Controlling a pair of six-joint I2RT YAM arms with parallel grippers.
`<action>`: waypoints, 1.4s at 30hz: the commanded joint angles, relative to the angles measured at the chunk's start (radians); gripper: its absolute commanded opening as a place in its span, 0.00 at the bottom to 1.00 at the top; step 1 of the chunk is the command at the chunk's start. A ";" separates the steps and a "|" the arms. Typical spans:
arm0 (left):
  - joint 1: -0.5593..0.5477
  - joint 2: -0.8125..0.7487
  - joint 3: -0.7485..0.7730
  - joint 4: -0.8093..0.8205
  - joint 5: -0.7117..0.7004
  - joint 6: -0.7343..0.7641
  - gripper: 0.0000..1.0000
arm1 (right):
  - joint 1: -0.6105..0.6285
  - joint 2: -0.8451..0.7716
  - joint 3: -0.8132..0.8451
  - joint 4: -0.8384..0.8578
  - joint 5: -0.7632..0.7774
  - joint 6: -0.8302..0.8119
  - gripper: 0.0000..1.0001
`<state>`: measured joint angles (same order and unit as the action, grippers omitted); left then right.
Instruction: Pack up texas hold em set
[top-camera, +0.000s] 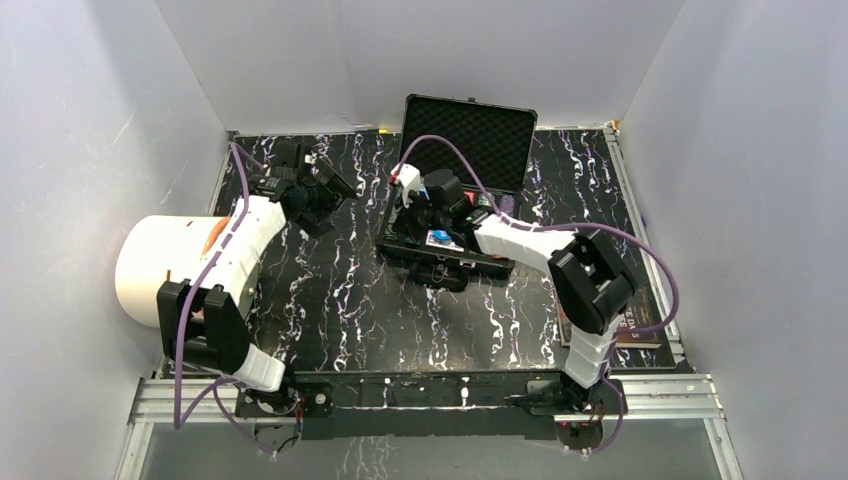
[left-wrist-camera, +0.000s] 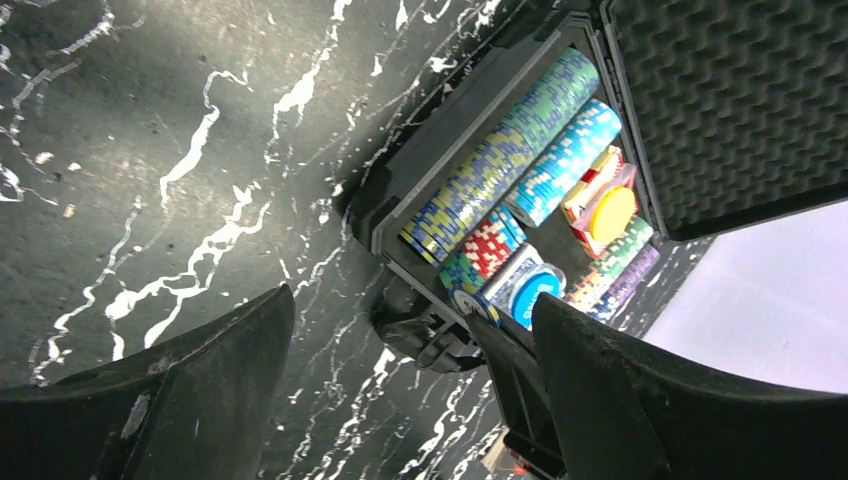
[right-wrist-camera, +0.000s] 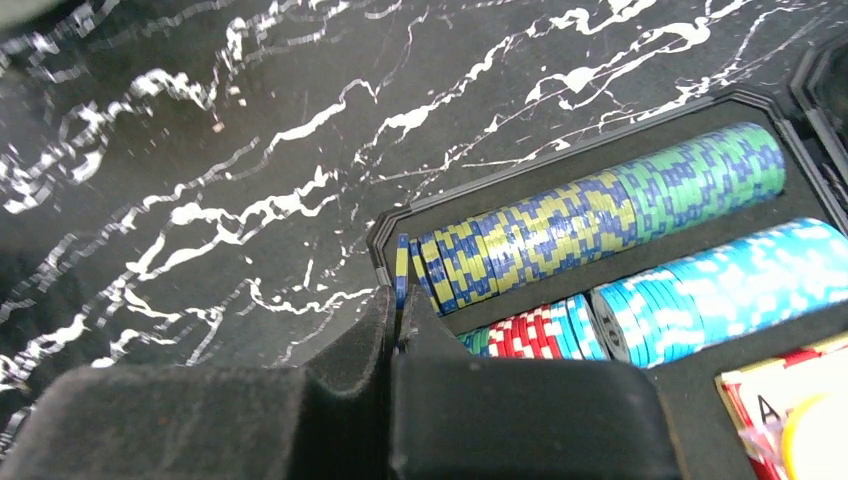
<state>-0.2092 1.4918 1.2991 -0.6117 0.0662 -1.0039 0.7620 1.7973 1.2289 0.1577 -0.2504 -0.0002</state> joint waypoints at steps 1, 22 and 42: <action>0.036 -0.001 0.032 -0.049 0.035 0.095 0.88 | 0.016 0.055 0.086 -0.056 -0.051 -0.171 0.00; 0.083 0.052 0.044 -0.049 0.101 0.143 0.88 | 0.085 0.133 0.173 -0.114 0.272 -0.294 0.47; 0.067 0.159 -0.070 0.136 0.388 0.208 0.51 | 0.003 0.008 0.223 -0.216 0.194 0.115 0.49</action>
<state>-0.1226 1.6073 1.2671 -0.5388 0.3065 -0.7998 0.8085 1.8721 1.4586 -0.0727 -0.0219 -0.0364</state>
